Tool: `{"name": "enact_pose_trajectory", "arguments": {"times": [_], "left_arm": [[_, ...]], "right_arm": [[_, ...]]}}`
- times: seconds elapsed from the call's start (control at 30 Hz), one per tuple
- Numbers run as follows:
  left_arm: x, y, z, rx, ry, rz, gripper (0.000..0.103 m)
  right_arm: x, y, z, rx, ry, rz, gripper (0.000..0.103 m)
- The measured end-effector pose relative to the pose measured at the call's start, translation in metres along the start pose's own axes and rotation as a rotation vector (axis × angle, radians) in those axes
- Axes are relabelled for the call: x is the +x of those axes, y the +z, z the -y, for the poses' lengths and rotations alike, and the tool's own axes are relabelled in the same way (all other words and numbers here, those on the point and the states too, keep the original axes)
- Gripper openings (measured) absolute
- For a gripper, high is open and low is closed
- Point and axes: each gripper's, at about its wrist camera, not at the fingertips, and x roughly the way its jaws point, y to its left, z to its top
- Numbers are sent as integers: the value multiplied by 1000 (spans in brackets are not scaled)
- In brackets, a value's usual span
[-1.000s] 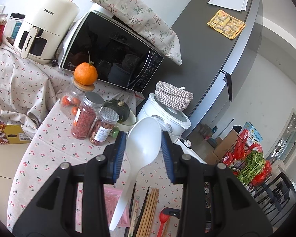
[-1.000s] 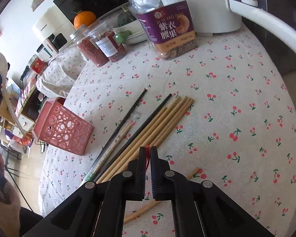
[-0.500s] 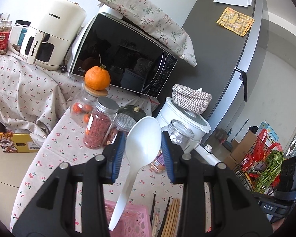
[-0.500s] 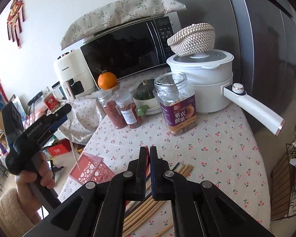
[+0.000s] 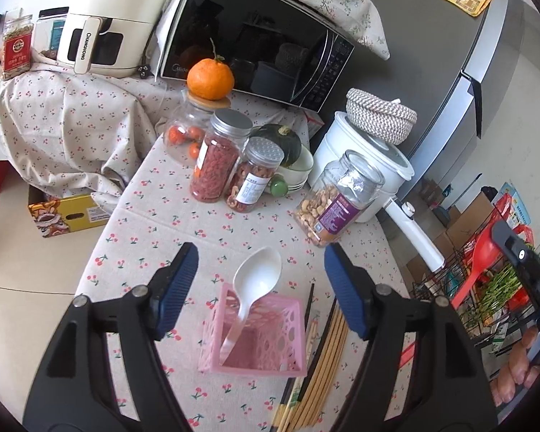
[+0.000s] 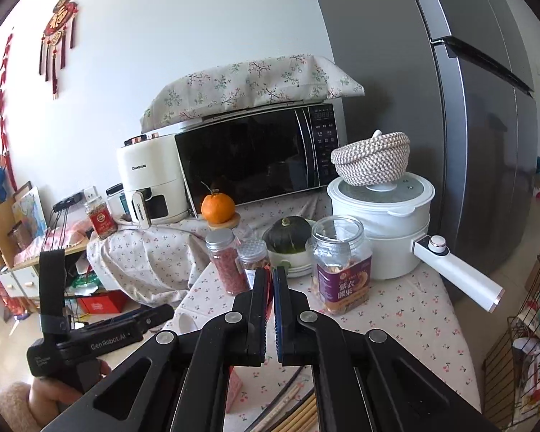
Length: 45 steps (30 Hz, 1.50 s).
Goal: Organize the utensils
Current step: 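Place the red spoon into the pink holder with the right tool, then move the left tool back over the chopstick pile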
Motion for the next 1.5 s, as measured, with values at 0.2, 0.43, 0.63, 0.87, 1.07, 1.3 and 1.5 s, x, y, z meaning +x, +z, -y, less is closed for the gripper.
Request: {"name": "enact_pose_trajectory", "arguments": {"times": [0.2, 0.43, 0.63, 0.87, 1.07, 1.3, 1.5], "left_arm": [[-23, -11, -4, 114, 113, -55, 80], [-25, -20, -29, 65, 170, -165, 80], [-24, -22, -38, 43, 184, -204, 80], [-24, -24, -35, 41, 166, -225, 81], [-23, -26, -31, 55, 158, -238, 82], [-22, -36, -13, 83, 113, -278, 83], [-20, -53, 18, 182, 77, -311, 84]], "right_arm": [[14, 11, -32, -48, -31, 39, 3], [47, 6, -53, -64, -76, 38, 3], [80, -15, -69, -141, -114, -28, 3], [106, -33, -80, -190, -105, -129, 4], [97, -30, -74, -150, -74, -157, 22], [60, -21, -46, -119, -55, -164, 44], [35, -35, -10, -96, -71, -260, 58]]}}
